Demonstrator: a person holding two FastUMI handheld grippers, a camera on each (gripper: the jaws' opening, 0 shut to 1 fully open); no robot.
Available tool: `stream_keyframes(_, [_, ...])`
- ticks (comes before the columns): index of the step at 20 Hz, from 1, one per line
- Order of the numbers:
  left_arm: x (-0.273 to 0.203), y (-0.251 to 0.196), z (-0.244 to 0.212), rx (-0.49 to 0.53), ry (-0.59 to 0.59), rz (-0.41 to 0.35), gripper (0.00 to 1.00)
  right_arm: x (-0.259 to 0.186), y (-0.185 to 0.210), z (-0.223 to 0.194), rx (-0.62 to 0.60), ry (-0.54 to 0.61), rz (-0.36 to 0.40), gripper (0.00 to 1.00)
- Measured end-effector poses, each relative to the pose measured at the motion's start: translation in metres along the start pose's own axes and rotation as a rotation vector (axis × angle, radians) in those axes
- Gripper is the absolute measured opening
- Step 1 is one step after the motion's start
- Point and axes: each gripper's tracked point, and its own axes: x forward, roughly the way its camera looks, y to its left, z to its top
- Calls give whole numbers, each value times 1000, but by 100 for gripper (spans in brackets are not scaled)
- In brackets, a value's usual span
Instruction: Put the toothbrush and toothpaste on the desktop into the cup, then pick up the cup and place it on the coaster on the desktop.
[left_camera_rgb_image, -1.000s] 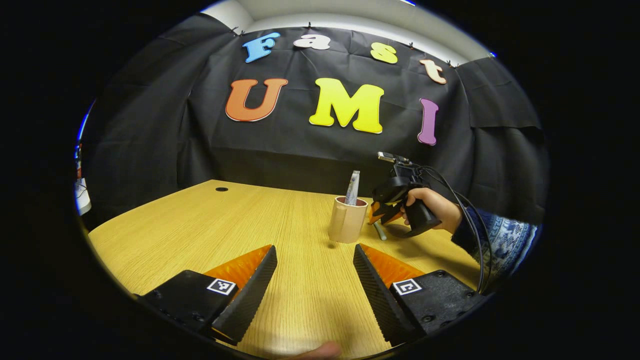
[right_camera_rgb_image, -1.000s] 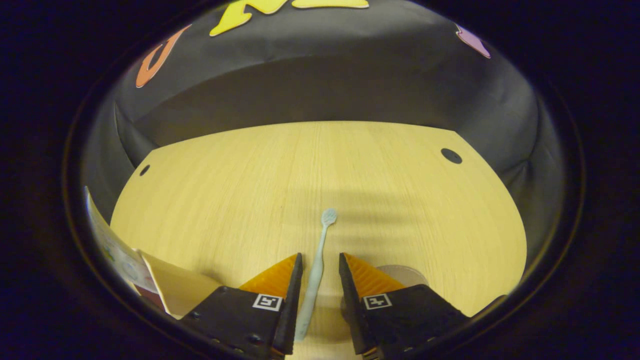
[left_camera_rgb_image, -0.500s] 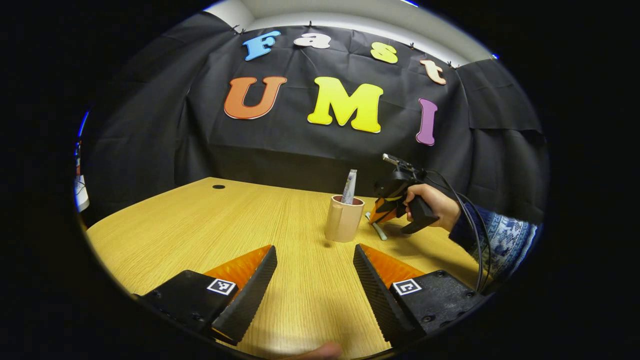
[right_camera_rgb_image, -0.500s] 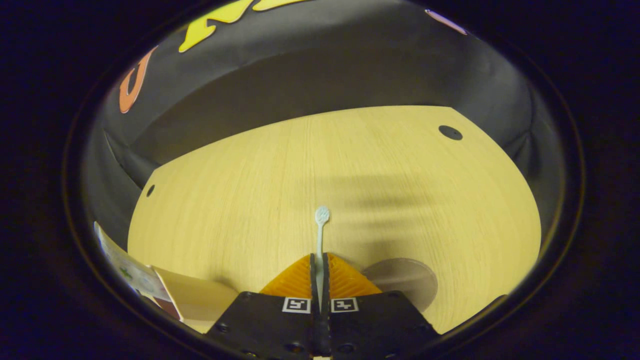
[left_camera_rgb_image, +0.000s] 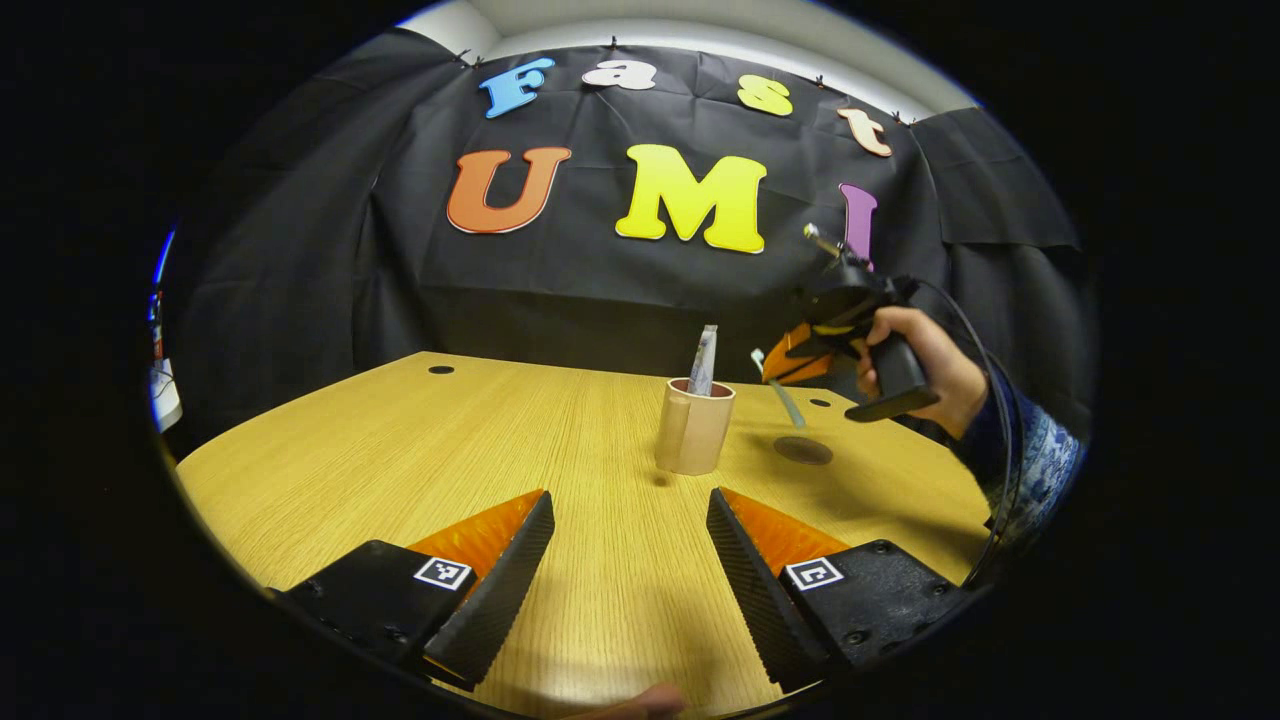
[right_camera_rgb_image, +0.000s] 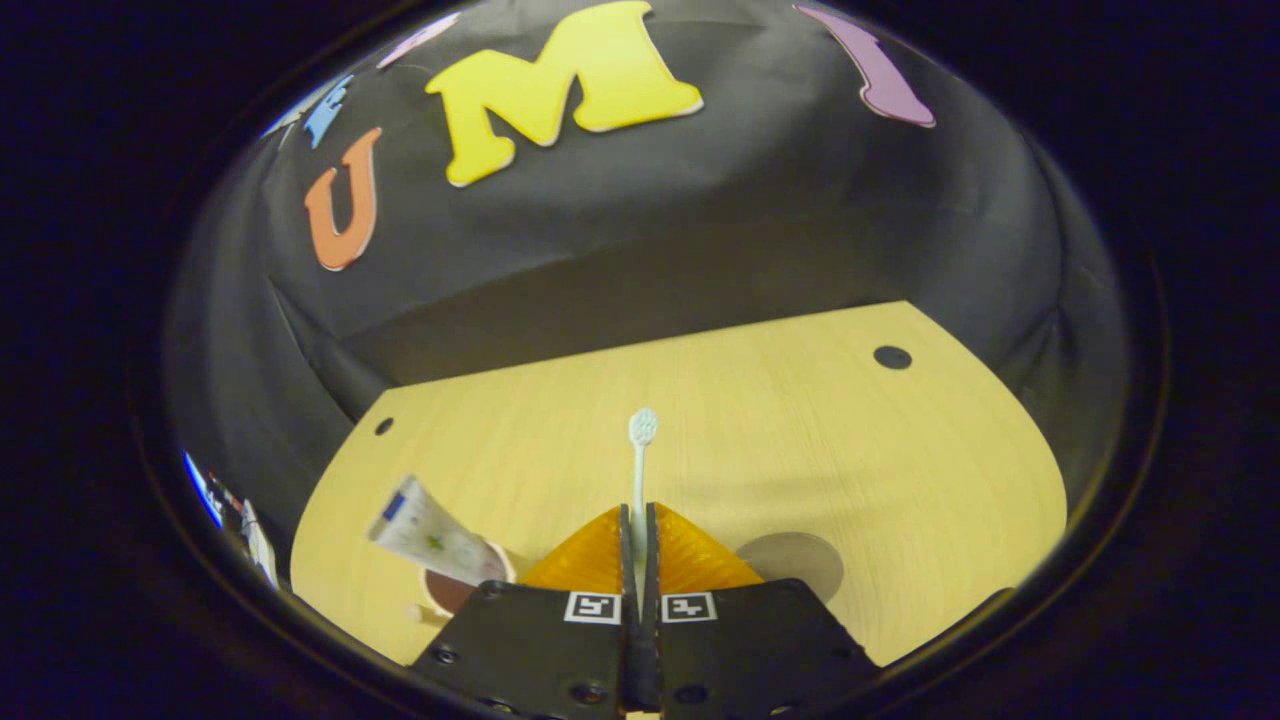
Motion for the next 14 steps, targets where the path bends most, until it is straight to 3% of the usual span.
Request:
stream_keyframes(3, [-3, -6, 1, 18, -5, -12, 98, -38, 1, 22, -42, -162, 94, 0])
stream_keyframes(6, [-3, -10, 3, 34, -11, -22, 98, -64, 5, 18, -89, -298, 158, 0])
stream_keyframes(14, [-4, -9, 1, 9, -8, -41, 98, -80, 4, 40, -289, -757, 101, 0])
